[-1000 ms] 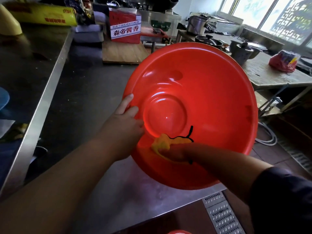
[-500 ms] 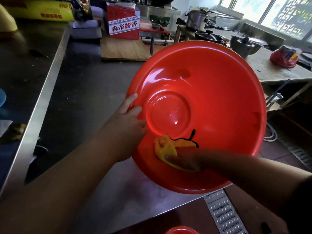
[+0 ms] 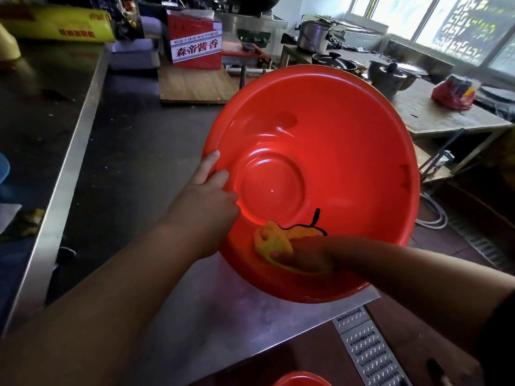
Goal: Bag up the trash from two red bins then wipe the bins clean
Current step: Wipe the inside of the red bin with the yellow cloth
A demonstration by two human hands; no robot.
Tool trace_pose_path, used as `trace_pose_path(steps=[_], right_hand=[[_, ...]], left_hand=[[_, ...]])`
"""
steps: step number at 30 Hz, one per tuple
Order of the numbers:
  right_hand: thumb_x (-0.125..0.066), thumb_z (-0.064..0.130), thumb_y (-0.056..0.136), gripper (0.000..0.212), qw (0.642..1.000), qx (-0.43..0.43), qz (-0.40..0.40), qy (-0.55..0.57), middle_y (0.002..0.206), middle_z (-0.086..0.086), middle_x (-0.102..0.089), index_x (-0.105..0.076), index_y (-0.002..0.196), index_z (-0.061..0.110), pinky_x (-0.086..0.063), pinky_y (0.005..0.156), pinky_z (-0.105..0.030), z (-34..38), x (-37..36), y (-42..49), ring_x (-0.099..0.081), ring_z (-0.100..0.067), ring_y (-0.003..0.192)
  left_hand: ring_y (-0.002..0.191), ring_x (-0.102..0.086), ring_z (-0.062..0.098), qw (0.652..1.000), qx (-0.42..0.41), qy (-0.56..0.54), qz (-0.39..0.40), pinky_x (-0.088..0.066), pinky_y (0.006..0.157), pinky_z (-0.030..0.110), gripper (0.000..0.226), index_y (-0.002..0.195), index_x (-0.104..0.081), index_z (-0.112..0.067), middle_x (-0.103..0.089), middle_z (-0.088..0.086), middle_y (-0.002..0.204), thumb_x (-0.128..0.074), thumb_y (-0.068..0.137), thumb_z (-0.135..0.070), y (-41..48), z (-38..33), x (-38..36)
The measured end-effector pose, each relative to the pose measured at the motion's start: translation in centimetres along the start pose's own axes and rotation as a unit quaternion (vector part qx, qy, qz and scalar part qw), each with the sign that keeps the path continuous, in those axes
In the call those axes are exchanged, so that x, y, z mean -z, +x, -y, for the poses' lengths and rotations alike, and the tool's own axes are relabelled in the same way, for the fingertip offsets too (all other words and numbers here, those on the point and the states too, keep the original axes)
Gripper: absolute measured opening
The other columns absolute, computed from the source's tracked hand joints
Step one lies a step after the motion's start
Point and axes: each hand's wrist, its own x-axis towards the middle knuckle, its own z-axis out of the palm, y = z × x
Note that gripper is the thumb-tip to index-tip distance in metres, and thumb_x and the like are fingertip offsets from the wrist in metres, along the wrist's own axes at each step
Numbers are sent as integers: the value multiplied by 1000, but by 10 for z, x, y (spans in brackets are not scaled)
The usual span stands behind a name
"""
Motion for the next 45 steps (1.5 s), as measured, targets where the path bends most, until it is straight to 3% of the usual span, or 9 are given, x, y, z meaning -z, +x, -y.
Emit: trace_pose_path(steps=[5,10,16,21,27,31,34,38,45], right_hand=[[-48,62,89,61,985,-64,52,154,138,2,-49,-39,139,29,-32,98,-25,15,17,-62,-46,-19,125],[-66,53,72,69,994,-96,-19,-58,127,4,-54,-43,131,25,-42,95,-32,14,2,-89,-54,-23,115],[-66,40,53,43,985,-72,-155,9,81,1,-67,-63,90,18,-50,58,-29,35,-12,-74,-65,-27,70],[-71,40,55,44,975,-66,-207,56,87,2,-69,-66,94,20,-46,59,-24,57,-3,-56,-66,-24,80],[-68,38,77,50,957,-94,-242,125,124,2,-59,-55,123,25,-41,78,-30,63,14,-51,-54,-23,114],[-72,39,82,51,950,-53,-190,240,119,9,-61,-55,128,24,-34,74,-9,65,18,-62,-51,-1,102],[-63,49,86,61,950,-41,-115,286,133,10,-52,-43,140,28,-28,82,-2,59,19,-72,-39,12,107],[-22,82,81,80,972,-81,4,222,139,-2,-45,-37,142,33,-31,106,-30,45,22,-66,-41,-17,127],[-17,67,93,68,975,-139,23,171,147,-9,-39,-37,142,24,-29,109,-41,6,-8,20,-38,-27,134]], left_hand=[[73,-57,30,1000,0,25,11,-2,110,52,20,53,-65,-19,-55,-6,54,-47,56,-11,1,3,4],[80,-56,28,998,10,21,64,3,110,50,21,60,-67,-20,-56,-7,59,-48,58,-12,3,6,9],[131,-32,20,986,39,71,146,21,108,46,32,115,-62,-27,-58,-9,114,-42,90,-19,9,20,33],[145,4,28,962,88,69,250,14,111,52,47,141,-32,-37,-27,1,151,-31,96,-24,16,20,50],[135,-34,27,974,7,8,225,17,106,55,39,118,-60,-26,-60,-1,118,-39,86,-20,-1,-19,31],[57,-56,25,998,-40,13,41,-32,103,58,44,52,-66,-17,-54,-2,49,-25,67,-16,-12,-15,18],[56,-57,26,998,-41,9,50,-41,96,55,45,51,-64,-18,-55,-1,49,-21,66,-17,-21,-11,15],[57,-57,27,997,-40,-12,72,-45,92,51,46,49,-63,-18,-57,-1,50,-18,61,-18,-11,-11,17],[58,-56,25,998,-52,-43,16,-38,92,42,31,50,-61,-17,-55,-3,51,-31,60,-15,-11,-4,9]])
